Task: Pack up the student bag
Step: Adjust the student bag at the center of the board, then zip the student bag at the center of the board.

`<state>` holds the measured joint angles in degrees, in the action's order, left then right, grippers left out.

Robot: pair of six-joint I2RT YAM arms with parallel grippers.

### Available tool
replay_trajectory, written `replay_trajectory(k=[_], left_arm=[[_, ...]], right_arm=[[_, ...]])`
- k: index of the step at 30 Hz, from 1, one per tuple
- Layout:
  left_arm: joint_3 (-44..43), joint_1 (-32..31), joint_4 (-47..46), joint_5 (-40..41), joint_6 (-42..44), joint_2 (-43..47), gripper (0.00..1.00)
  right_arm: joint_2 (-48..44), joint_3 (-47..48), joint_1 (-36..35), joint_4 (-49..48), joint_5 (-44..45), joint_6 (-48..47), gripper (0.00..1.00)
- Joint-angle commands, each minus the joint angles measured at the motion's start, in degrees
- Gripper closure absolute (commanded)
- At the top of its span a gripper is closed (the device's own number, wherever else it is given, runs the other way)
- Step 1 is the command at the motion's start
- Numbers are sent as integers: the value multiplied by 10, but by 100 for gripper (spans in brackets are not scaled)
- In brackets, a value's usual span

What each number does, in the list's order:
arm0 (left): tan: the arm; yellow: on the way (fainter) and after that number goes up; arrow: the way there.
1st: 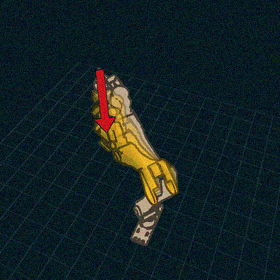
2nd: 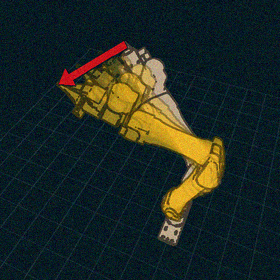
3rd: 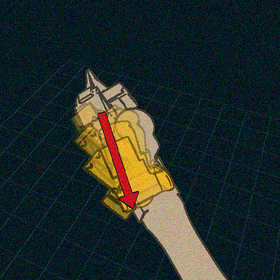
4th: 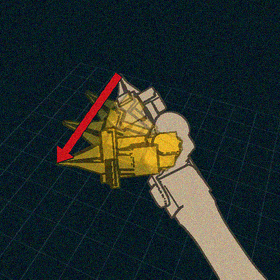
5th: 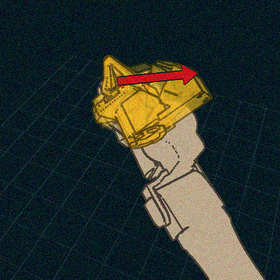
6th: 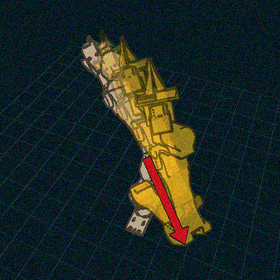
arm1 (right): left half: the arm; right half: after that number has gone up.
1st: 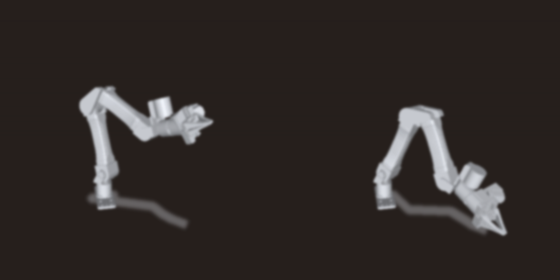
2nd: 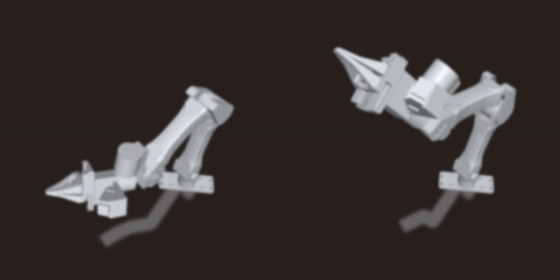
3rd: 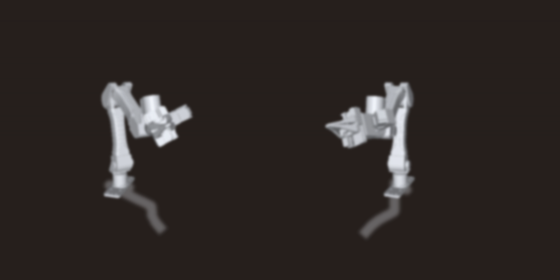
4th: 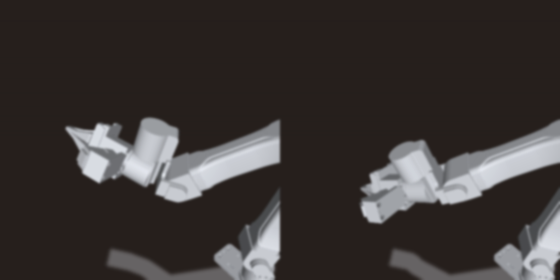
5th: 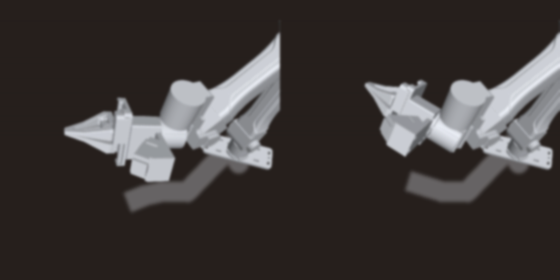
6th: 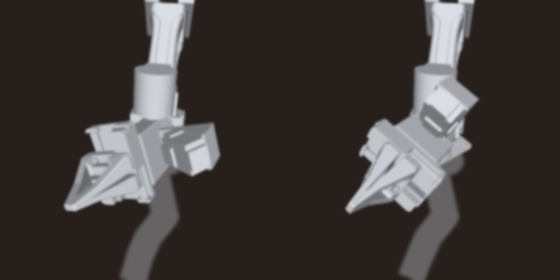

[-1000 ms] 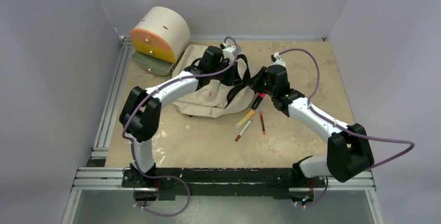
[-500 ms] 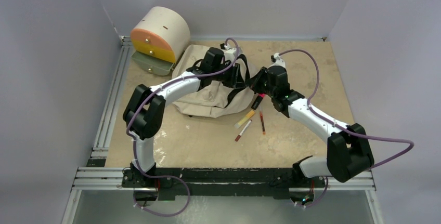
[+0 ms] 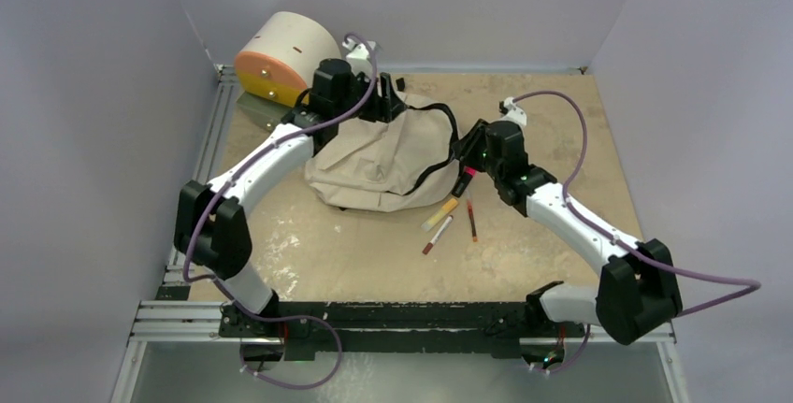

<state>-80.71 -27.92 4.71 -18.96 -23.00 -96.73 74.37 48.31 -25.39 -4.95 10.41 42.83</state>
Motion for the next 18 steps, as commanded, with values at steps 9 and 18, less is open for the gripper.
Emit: replay_trajectory(k=[9, 18], left_arm=[[80, 7, 106, 219, 20, 132, 44], [271, 20, 74, 169, -118, 265, 42]], right_arm=[[-15, 92, -106, 49, -16, -39, 57], [98, 123, -194, 22, -68, -35, 64]])
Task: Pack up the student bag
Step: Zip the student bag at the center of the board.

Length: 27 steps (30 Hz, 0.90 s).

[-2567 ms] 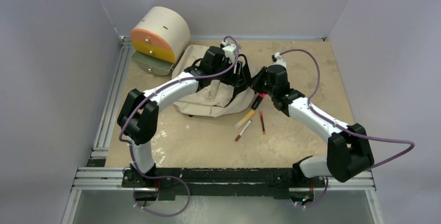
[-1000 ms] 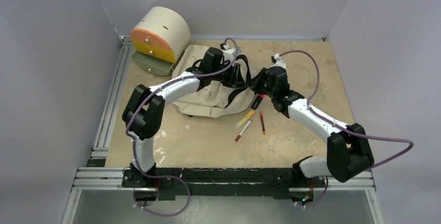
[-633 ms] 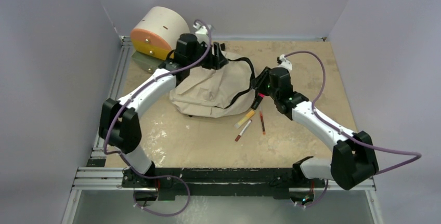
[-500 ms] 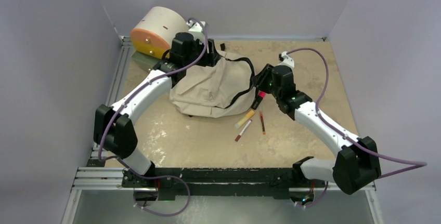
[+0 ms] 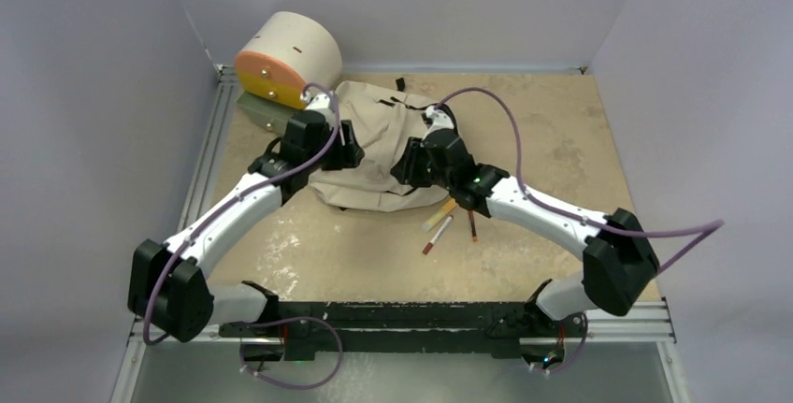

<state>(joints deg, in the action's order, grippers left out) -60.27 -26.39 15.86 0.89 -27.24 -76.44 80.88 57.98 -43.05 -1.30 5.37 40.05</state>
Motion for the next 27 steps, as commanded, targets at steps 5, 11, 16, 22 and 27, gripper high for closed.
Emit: replay_trajectory(k=[5, 11, 16, 22, 27], left_arm=[[138, 5, -86, -56, -105, 85, 42], [160, 5, -116, -62, -105, 56, 42], [161, 5, -133, -60, -112, 29, 42], [165, 5, -149, -71, -116, 9, 43], [175, 5, -168, -77, -111, 4, 43]], right_arm=[[92, 32, -43, 19, 34, -11, 67], [101, -17, -49, 66, 165, 21, 73], [80, -91, -58, 51, 162, 59, 74], [24, -173, -64, -29, 119, 86, 65], [-39, -182, -64, -85, 92, 58, 62]])
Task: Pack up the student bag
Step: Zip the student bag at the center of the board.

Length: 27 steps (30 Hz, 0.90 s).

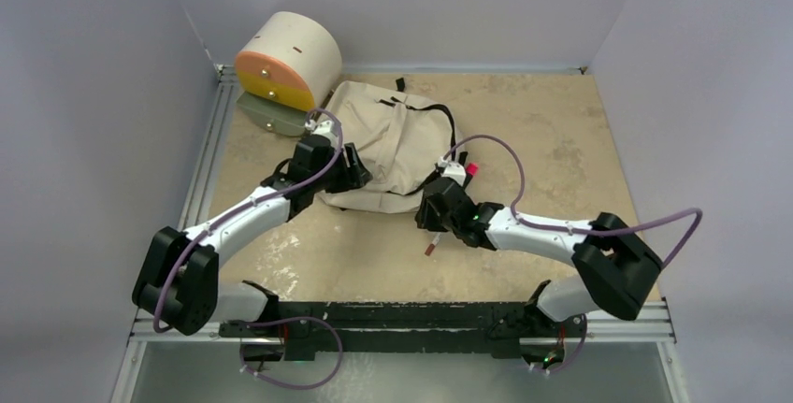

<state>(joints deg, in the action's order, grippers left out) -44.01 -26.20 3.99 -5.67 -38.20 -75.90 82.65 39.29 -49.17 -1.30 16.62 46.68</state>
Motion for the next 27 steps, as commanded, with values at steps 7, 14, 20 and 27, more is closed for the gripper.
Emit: replay_trajectory(k=[7, 14, 20, 27], left_arm=[[64, 3, -84, -20, -15, 0, 44], [115, 3, -134, -47, -34, -9, 46], [117, 3, -153, -36, -37, -47, 46], [114, 3, -158, -18, -42, -86, 46]], right_arm=[[-66, 49, -3, -116, -56, -27, 61], [30, 118, -2, -100, -50, -21, 77], [99, 160, -3, -84, -48, -32, 83], [138, 200, -3, -26, 34, -57, 89]])
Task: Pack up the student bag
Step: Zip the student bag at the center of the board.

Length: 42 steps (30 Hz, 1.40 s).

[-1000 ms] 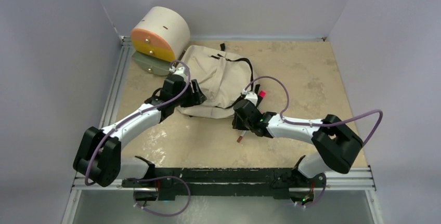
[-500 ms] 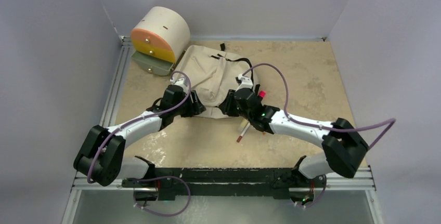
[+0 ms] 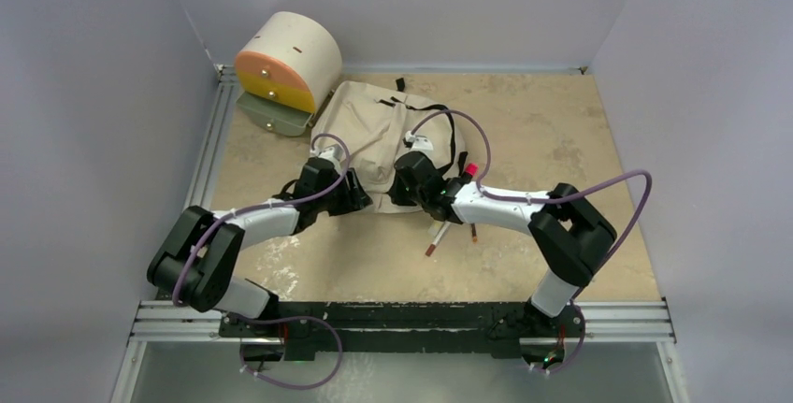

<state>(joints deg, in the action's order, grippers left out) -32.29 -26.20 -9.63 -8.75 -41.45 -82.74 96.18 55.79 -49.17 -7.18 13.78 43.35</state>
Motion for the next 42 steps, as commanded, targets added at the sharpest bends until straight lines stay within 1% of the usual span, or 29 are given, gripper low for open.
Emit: replay_trajectory(k=[1, 7, 11, 15, 20, 26, 30, 34, 42], left_arm=[[-3, 3, -23, 16, -10, -22, 46], [6, 3, -29, 19, -8, -35, 47], [14, 3, -33, 23, 3, -28, 47], [30, 3, -41, 23, 19, -16, 48], [43, 3, -42, 28, 28, -9, 48], [61, 3, -58, 28, 26, -17, 48], [68, 3, -67, 27, 23, -28, 48], [65, 3, -70, 22, 23, -34, 48], [63, 3, -66, 21, 23, -36, 49]], right_arm=[[4, 38, -3, 41, 67, -26, 89], [9, 42, -3, 49, 56, -47, 89], [3, 22, -3, 36, 22, -53, 88], [6, 10, -3, 43, 54, -48, 88], [19, 28, -4, 53, 104, -59, 90], [37, 52, -3, 51, 131, -77, 89], [56, 82, -1, 51, 157, -91, 87], [73, 116, 2, 53, 183, -99, 77], [90, 144, 29, 50, 180, -116, 72]])
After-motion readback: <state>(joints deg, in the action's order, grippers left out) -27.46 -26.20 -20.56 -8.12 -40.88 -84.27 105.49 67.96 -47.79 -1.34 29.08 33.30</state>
